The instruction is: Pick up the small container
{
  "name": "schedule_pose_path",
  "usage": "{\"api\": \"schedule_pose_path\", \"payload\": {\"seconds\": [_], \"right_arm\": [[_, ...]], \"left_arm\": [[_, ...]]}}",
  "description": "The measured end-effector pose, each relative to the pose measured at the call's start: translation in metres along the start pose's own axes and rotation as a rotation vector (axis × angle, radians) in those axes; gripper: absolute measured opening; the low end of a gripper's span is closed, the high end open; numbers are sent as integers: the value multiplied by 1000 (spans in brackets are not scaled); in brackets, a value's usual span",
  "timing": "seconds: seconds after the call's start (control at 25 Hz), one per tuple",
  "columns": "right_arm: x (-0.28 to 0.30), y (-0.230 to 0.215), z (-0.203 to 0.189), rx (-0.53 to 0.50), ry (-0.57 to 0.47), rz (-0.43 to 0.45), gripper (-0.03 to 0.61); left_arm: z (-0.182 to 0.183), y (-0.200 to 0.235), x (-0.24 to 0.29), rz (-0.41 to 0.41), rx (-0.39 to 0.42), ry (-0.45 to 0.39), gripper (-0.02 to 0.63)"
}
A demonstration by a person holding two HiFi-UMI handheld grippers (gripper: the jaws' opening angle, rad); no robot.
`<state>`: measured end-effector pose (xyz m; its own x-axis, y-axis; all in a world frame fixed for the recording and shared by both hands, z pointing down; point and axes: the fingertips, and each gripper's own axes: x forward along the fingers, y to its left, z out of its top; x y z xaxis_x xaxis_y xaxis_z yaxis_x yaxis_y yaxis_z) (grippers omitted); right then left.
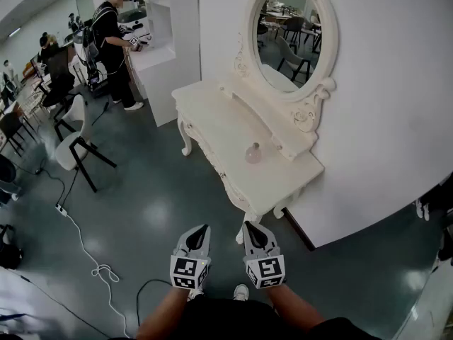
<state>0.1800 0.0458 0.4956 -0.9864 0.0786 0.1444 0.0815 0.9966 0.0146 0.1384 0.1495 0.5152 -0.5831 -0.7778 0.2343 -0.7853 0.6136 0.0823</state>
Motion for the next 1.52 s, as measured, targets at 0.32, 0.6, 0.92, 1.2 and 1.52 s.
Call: {"api": "schedule_pose_path", "payload": {"seconds": [0.32,0.6,0.92,1.2,1.52], "right_arm": [[6,12,1,9,2,-25,4],[10,21,5,3,-18,-32,5],[24,45,15,0,-36,-50,5],[34,72,23,-2,-39,-90,5],[43,80,22,15,-35,-144,5]], "left_arm": [[2,22,-4,-14,15,11,6],[1,29,-10,-26,7,10,6],[0,56,-23,-36,-13,-9,6],[8,81,-37,-72,0,-30,6],[11,86,-49,-106,45,-45,6]]}}
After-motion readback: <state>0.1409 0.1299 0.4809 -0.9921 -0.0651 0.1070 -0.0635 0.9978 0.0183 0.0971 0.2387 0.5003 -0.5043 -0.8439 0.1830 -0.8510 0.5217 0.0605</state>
